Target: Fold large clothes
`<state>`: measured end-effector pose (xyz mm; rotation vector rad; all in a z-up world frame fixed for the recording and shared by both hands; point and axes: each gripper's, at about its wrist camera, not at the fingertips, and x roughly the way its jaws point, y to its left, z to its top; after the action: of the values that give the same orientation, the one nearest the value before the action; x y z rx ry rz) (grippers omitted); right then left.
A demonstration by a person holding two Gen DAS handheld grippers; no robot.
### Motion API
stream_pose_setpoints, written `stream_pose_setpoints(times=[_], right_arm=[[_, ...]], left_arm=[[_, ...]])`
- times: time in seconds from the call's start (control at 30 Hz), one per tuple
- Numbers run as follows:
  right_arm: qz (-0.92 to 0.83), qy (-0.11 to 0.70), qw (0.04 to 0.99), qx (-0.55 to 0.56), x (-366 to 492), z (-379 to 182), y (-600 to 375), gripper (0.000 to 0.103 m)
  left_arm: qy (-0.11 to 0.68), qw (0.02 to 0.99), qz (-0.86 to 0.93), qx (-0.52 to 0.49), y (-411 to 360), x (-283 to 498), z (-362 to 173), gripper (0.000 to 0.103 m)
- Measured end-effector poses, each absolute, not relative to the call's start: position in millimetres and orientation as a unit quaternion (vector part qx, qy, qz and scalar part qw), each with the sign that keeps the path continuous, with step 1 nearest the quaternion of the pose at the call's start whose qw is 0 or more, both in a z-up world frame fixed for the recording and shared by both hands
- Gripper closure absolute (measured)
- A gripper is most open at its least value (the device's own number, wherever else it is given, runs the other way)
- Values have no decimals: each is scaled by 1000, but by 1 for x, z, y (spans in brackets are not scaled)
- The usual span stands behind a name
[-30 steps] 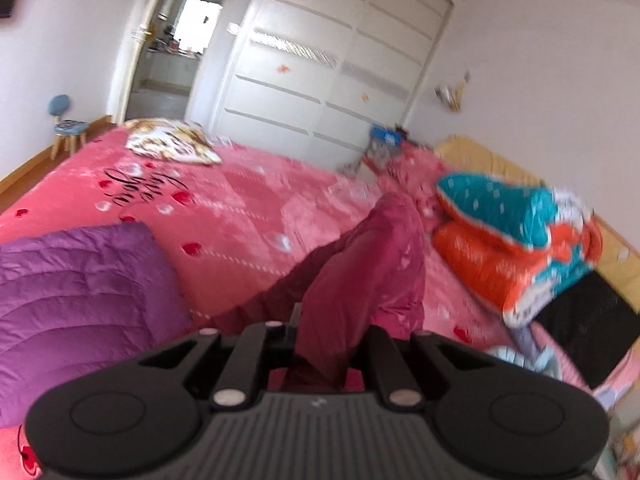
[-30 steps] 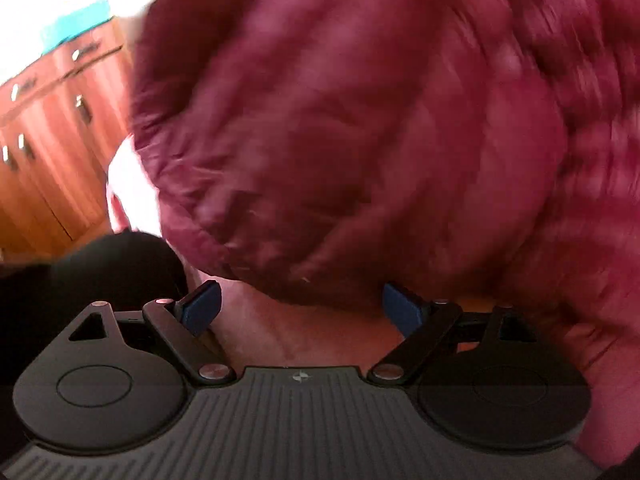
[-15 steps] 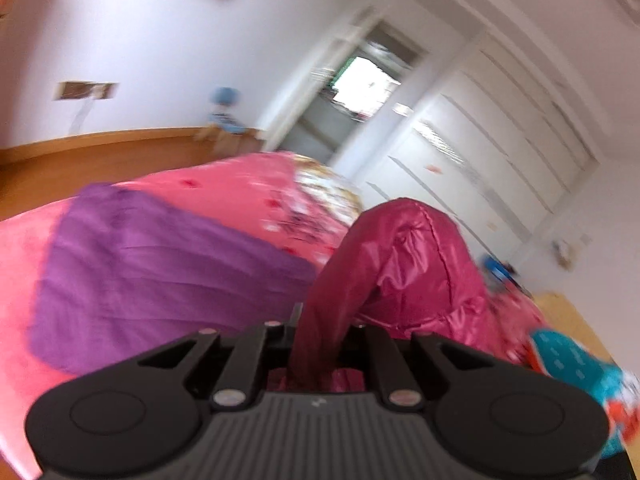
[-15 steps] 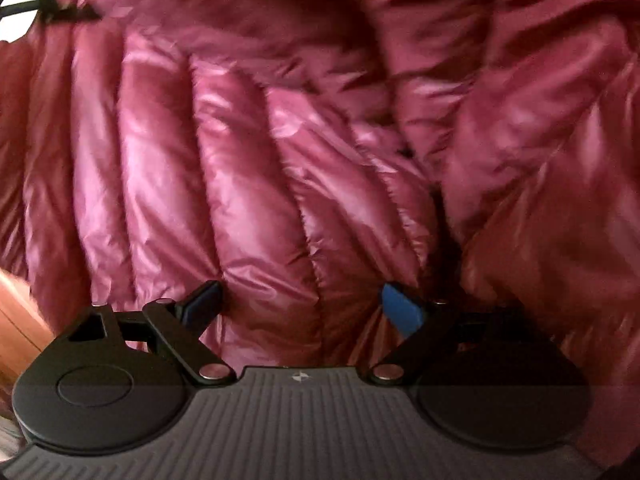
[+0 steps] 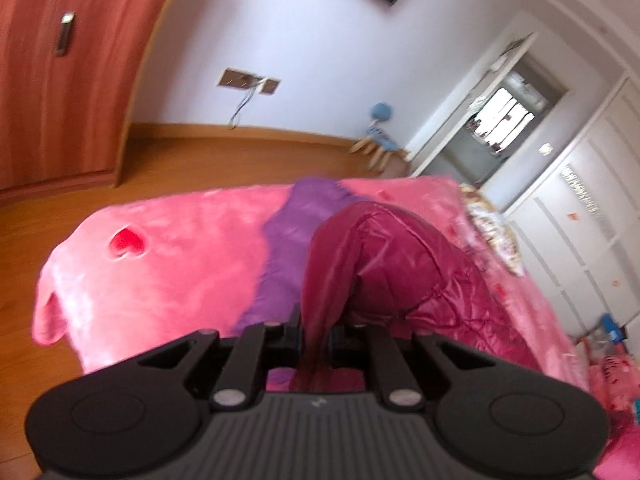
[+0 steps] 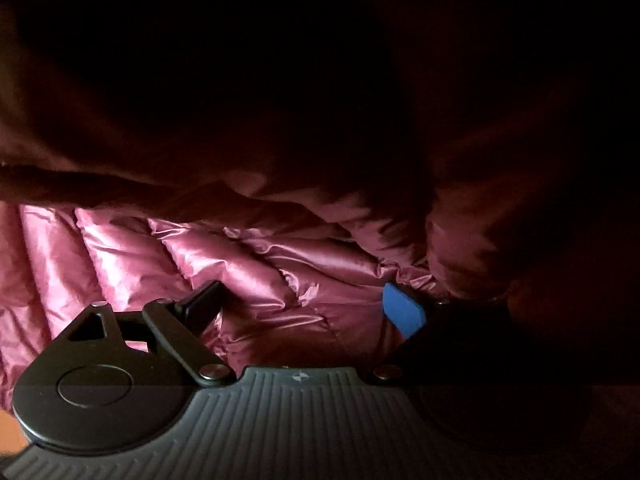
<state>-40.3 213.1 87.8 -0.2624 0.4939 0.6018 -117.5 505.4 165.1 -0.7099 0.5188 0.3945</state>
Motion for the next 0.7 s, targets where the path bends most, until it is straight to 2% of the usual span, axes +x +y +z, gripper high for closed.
stream_pose_setpoints(times=[0.17,0.33,0.57,0.7], right_arm=[[325,240,900,-163,-86,74,179,0],[334,254,898,-131,-141,65,113,0],[317,325,885,-98,-219,49,61,0],[328,376,864,-67,-216,29,78,0]], left_arm=[[269,884,193,-330,509,-122,143,95],[275,890,173,-320,498,-123,139,93],[279,897,166,-301,482,-113,140,93],[284,893,175,-302,482,-111,135,93]])
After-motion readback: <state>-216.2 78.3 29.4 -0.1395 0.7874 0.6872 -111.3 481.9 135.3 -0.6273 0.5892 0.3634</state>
